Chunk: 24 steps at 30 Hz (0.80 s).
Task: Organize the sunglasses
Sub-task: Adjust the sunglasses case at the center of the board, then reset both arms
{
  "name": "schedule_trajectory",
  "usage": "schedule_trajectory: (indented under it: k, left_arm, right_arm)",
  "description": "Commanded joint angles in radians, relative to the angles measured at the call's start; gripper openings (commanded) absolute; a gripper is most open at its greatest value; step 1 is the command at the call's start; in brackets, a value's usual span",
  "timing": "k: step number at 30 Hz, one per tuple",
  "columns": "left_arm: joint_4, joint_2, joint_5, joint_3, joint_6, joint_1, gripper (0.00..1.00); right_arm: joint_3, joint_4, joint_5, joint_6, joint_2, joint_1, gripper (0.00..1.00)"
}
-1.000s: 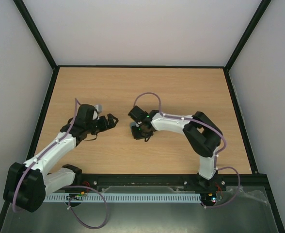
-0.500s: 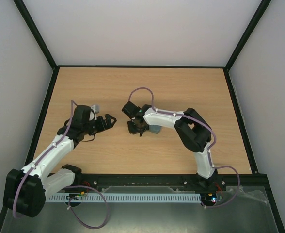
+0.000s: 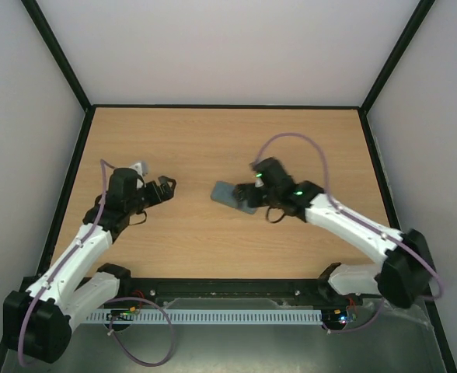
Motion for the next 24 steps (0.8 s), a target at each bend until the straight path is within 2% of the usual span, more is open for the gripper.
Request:
schedule_trajectory:
  k: [1, 5, 8, 12, 15, 19, 24]
  left_arm:
    - [0.177, -0.046, -0.183, 0.021, 0.124, 0.011, 0.99]
    - [0.437, -0.068, -0.237, -0.093, 0.291, 0.013, 0.99]
    - [0.538, -0.052, -0.406, -0.167, 0.342, 0.027, 0.99]
    - [0.697, -0.005, -0.490, -0.268, 0.427, 0.067, 0.99]
    - [0.828, 0.045, -0.493, -0.320, 0.456, 0.107, 0.99]
    - [0.964, 0.145, -0.490, -0.331, 0.502, 0.151, 1.00]
    - [1.200, 0.337, -0.464, -0.375, 0.490, 0.209, 0.99]
  right_arm:
    - [-0.158, 0.069, 0.181, -0.041, -0.167, -0.257, 0.98]
    - [-0.322, 0.291, 0.295, -0.153, -0.353, -0.418, 0.99]
    - [-0.434, 0.460, 0.394, -0.185, -0.389, -0.490, 0.98]
    - [-0.498, 0.590, 0.508, -0.190, -0.326, -0.580, 0.99]
    - [-0.571, 0.741, 0.582, -0.194, -0.277, -0.626, 0.99]
    - [-0.683, 1.056, 0.598, -0.251, -0.186, -0.651, 0.99]
    - [-0.690, 1.242, 0.585, -0.266, -0.012, -0.701, 0.99]
